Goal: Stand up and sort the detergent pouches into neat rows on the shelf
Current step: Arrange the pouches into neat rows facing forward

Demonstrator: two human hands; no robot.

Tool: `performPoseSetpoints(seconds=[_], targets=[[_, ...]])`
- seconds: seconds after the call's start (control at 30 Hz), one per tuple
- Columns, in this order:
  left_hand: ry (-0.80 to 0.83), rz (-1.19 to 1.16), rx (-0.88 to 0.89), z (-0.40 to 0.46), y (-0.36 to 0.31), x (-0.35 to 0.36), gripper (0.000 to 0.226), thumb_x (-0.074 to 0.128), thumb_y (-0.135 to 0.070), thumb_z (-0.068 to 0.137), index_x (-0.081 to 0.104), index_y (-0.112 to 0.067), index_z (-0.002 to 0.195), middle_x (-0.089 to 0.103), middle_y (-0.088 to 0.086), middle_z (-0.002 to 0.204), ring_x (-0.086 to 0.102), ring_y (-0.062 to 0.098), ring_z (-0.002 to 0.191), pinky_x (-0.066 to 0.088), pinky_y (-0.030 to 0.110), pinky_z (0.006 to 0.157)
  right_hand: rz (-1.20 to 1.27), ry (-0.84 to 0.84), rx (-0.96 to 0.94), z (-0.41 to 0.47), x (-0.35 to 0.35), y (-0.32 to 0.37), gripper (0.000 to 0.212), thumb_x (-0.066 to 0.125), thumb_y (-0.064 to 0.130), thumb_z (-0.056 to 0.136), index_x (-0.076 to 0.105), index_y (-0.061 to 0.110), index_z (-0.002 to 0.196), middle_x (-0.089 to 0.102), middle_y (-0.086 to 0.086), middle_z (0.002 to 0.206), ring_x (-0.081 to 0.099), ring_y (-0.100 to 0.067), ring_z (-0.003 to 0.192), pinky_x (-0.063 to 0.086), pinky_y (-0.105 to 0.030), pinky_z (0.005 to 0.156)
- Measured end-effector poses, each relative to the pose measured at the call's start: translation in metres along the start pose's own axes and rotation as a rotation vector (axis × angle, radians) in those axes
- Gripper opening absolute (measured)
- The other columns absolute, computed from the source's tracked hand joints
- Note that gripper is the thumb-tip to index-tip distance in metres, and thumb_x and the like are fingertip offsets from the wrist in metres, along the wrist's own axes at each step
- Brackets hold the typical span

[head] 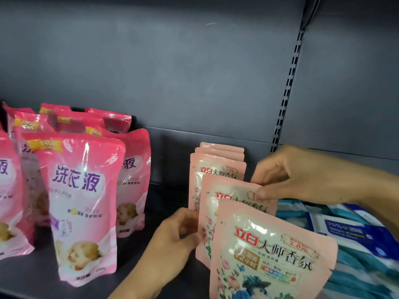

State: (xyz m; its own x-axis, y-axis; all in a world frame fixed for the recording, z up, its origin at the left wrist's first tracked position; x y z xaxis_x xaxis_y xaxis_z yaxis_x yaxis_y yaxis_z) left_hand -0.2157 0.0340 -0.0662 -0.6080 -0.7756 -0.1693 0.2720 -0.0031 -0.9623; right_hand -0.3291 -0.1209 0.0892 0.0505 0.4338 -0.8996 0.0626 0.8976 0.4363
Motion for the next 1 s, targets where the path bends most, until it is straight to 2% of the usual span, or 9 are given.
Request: performPoseSetpoints(seconds=[0.1, 0.2, 0.3, 0.4, 0.5, 0.63, 0.7, 0.87, 1.0], targets=[[-0.010, 0.078, -0.006, 0.001, 0.006, 0.010, 0.026, 0.058, 0.001, 0.086, 0.068, -0.021, 0.076, 0.072, -0.005, 0.075, 0.067, 0.008, 0.074, 0.052, 0.023, 0.073, -0.058, -0.089, 0.068, 0.004, 0.007, -0.001, 0.007, 0.069, 0.019, 0.083, 0.072, 0.017, 0.077, 0.074, 0.015, 0.077, 0.068, 0.003, 0.070, 0.049, -0.010, 0.060], [-0.091, 0.142, 0.010, 0.004, 0.010, 0.009, 0.027, 0.057, -0.003, 0.087, 0.063, -0.020, 0.067, 0.069, -0.004, 0.066, 0.063, 0.011, 0.065, 0.052, 0.029, 0.070, -0.115, -0.205, 0.075, 0.009, 0.010, 0.001, 0.008, 0.072, 0.020, 0.081, 0.072, 0.018, 0.073, 0.073, 0.014, 0.074, 0.064, 0.005, 0.061, 0.045, -0.007, 0.053], [-0.173, 0.191, 0.021, 0.008, 0.012, -0.002, 0.019, 0.056, -0.008, 0.090, 0.061, -0.013, 0.072, 0.070, -0.001, 0.071, 0.066, 0.017, 0.073, 0.052, 0.031, 0.072, -0.085, -0.259, 0.078, 0.018, 0.014, 0.004, 0.008, 0.072, 0.018, 0.080, 0.071, 0.017, 0.072, 0.075, 0.007, 0.076, 0.069, -0.009, 0.068, 0.055, -0.018, 0.059], [-0.194, 0.199, 0.017, 0.014, 0.012, -0.013, 0.018, 0.055, -0.010, 0.091, 0.059, -0.011, 0.074, 0.069, -0.001, 0.073, 0.063, 0.012, 0.070, 0.053, 0.028, 0.065, -0.040, -0.277, 0.098, 0.030, 0.017, 0.006, 0.009, 0.071, 0.016, 0.081, 0.071, 0.018, 0.072, 0.075, 0.005, 0.080, 0.069, -0.013, 0.072, 0.058, -0.024, 0.063], [-0.195, 0.183, -0.031, 0.017, 0.015, -0.019, 0.018, 0.053, -0.010, 0.093, 0.059, -0.012, 0.076, 0.069, -0.002, 0.075, 0.062, 0.006, 0.067, 0.044, 0.017, 0.057, 0.016, -0.240, 0.105, 0.038, 0.021, 0.007, 0.008, 0.067, 0.015, 0.085, 0.072, 0.016, 0.079, 0.074, 0.004, 0.081, 0.067, -0.009, 0.069, 0.057, -0.023, 0.063], [-0.175, 0.144, -0.064, 0.022, 0.023, -0.020, 0.018, 0.052, -0.010, 0.093, 0.058, -0.012, 0.076, 0.071, -0.001, 0.076, 0.067, 0.012, 0.073, 0.055, 0.029, 0.064, -0.008, -0.254, 0.103, 0.043, 0.023, 0.008, 0.011, 0.065, 0.017, 0.086, 0.072, 0.019, 0.078, 0.074, 0.009, 0.080, 0.064, 0.001, 0.062, 0.054, -0.019, 0.060], [-0.165, 0.138, -0.063, 0.023, 0.023, -0.020, 0.019, 0.051, -0.010, 0.093, 0.057, -0.013, 0.075, 0.070, 0.000, 0.077, 0.068, 0.011, 0.075, 0.055, 0.028, 0.064, 0.006, -0.256, 0.112, 0.042, 0.023, 0.009, 0.015, 0.066, 0.016, 0.086, 0.071, 0.024, 0.074, 0.073, 0.012, 0.077, 0.064, 0.003, 0.063, 0.054, -0.019, 0.060], [-0.134, 0.131, -0.056, 0.024, 0.024, -0.018, 0.015, 0.053, -0.012, 0.093, 0.057, -0.013, 0.078, 0.071, 0.000, 0.082, 0.068, 0.009, 0.078, 0.053, 0.023, 0.063, -0.005, -0.227, 0.137, 0.039, 0.021, 0.007, 0.010, 0.065, 0.018, 0.087, 0.072, 0.021, 0.081, 0.074, 0.010, 0.084, 0.069, -0.010, 0.078, 0.058, -0.027, 0.068], [-0.135, 0.126, -0.036, 0.021, 0.022, -0.017, 0.009, 0.052, -0.012, 0.093, 0.057, -0.020, 0.093, 0.068, -0.005, 0.096, 0.064, 0.003, 0.087, 0.050, 0.015, 0.066, 0.022, -0.250, 0.134, 0.032, 0.021, 0.009, 0.015, 0.067, 0.017, 0.085, 0.070, 0.021, 0.099, 0.073, 0.009, 0.096, 0.067, -0.004, 0.089, 0.056, -0.022, 0.079]])
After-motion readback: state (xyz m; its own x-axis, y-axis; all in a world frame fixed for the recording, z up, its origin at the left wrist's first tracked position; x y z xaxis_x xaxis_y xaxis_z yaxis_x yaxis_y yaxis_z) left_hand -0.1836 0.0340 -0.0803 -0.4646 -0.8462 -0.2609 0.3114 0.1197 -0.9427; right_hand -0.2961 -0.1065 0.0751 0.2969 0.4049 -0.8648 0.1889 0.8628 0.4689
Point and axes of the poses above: each hand's wrist, its own z-axis towards the middle knuckle, its own x-axis out of the palm, y = z × x, the point moved 2 cm from there along z, towards the middle knuckle
